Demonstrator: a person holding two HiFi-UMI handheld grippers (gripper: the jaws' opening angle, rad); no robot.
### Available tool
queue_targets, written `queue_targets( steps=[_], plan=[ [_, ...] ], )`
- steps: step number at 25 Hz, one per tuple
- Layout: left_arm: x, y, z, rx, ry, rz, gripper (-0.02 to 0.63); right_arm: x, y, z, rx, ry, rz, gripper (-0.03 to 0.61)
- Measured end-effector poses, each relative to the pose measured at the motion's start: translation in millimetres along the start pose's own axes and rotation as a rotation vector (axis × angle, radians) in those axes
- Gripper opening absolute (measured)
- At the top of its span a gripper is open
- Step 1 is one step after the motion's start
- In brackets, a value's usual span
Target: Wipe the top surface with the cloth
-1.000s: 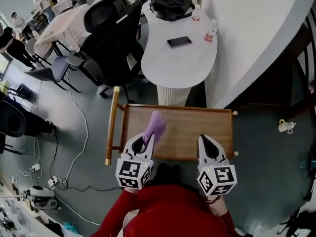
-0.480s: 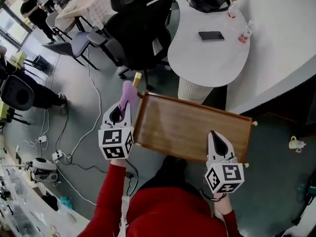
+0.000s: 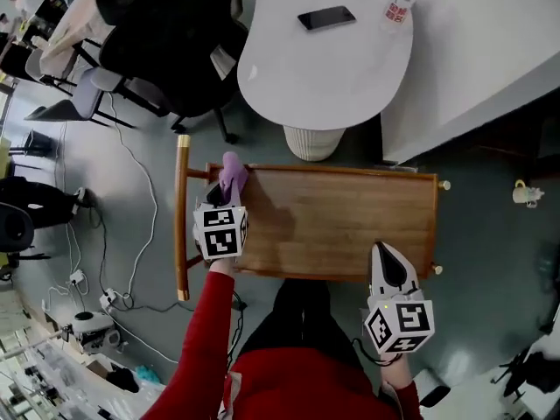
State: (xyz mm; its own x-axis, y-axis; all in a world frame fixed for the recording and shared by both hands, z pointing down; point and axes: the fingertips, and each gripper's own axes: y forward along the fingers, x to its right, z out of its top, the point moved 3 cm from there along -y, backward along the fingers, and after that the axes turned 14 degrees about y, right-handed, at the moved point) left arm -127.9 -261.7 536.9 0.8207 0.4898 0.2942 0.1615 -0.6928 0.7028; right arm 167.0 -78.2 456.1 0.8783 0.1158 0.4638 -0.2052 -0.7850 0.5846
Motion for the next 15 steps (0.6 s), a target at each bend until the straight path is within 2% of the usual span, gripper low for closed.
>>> queue_targets(
  steps=[2,4,11,13,15],
  plan=[
    [33.4,28.9,-1.0,-0.033,-0.016,-0.095,0.048,17.4,-11.8,-5.3,0.019,0.051,-0.07,0.003],
    [86.4,45.1,11.7,-0.023,0.004,-0.222,0.048,34.8,-27.0,-12.7,0.047,0.111,-0.149,0.003],
    [321.9,31.3,90.5,0.117,0.152,-0.657,0.048,93.5,-94.1,-42.0,0.16,0.296,-0.356,0.003],
    [374.8,21.2,115.0,0.165,0.19,-0.757,0.048,99.8,-113.9,-51.6,0.199,0.341,-0.423,0.003],
    [405.3,15.0,133.4,0.183,0.218,-0.824,0.049,96.2,-125.0,-55.2,0.216,0.37,-0.471,0.003]
  ],
)
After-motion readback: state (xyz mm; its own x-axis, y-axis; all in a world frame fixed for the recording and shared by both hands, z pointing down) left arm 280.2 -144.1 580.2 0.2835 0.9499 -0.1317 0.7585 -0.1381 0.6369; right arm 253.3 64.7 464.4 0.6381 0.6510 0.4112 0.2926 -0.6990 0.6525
